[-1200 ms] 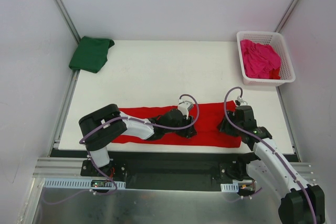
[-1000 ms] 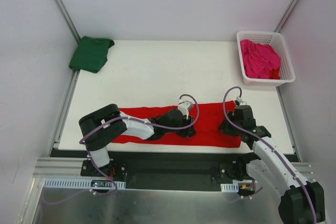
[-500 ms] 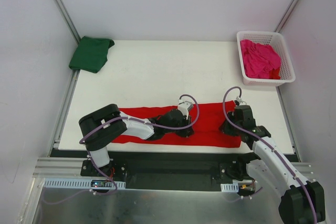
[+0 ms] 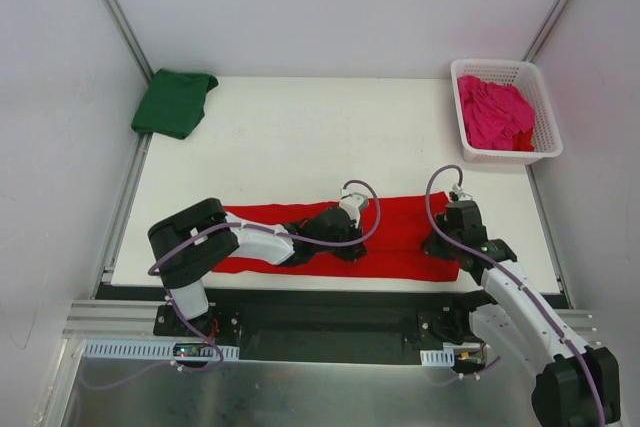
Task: Fold and stack the t-shirts
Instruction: Fold the other side of the tshirt into a rectangle
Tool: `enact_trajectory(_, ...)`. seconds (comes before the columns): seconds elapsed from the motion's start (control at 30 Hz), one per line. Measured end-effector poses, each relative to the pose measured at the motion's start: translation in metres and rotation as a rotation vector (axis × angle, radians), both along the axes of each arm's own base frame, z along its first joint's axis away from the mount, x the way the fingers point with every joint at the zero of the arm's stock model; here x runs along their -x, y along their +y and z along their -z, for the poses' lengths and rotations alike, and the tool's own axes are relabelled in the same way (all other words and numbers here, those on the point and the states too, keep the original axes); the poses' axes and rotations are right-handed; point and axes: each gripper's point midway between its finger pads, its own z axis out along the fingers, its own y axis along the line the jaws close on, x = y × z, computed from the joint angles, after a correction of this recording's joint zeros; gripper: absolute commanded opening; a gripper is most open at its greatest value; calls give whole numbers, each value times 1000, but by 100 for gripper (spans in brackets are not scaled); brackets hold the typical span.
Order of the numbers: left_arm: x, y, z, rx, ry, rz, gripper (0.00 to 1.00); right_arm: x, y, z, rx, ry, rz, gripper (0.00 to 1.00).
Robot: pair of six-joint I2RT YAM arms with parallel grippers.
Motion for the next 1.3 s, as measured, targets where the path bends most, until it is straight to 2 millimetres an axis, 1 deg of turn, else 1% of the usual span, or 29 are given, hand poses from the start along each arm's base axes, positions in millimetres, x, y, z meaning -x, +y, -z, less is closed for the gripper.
enact_trajectory(0.07,1,3,-1,-13,-7,9,0,0,-2,-2,10,0,13,2)
enact_trajectory(0.13,2,6,-7,-22,-18,20,0,-2,-4,-7,15,-6,27,2)
enact_trajectory(0.2,2,7,-15,-21,-33,28,0,-3,-6,-12,20,-16,39,2)
enact_trajectory(0.37,2,10,-43,-3,-83,51,0,-6,-9,-25,26,-37,60,2)
enact_trajectory(0.47,2,13,-52,-6,-100,64,0,-6,-9,-29,25,-38,64,2)
enact_trajectory(0.6,6,15,-50,-27,-107,85,0,-3,-9,-31,22,-27,71,1)
enact_trajectory(0.7,11,17,-47,-42,-99,103,0,0,-10,-37,22,-26,75,2)
enact_trajectory(0.83,17,16,-47,-44,-91,125,0,1,-14,-51,28,-45,90,2)
enact_trajectory(0.97,20,10,-52,-28,-89,147,0,2,-18,-64,39,-63,107,2)
enact_trajectory(1.1,21,6,-58,-14,-92,157,0,5,-22,-68,55,-59,118,2)
enact_trajectory(1.3,24,7,-56,-26,-85,165,0,12,-25,-69,67,-34,119,2)
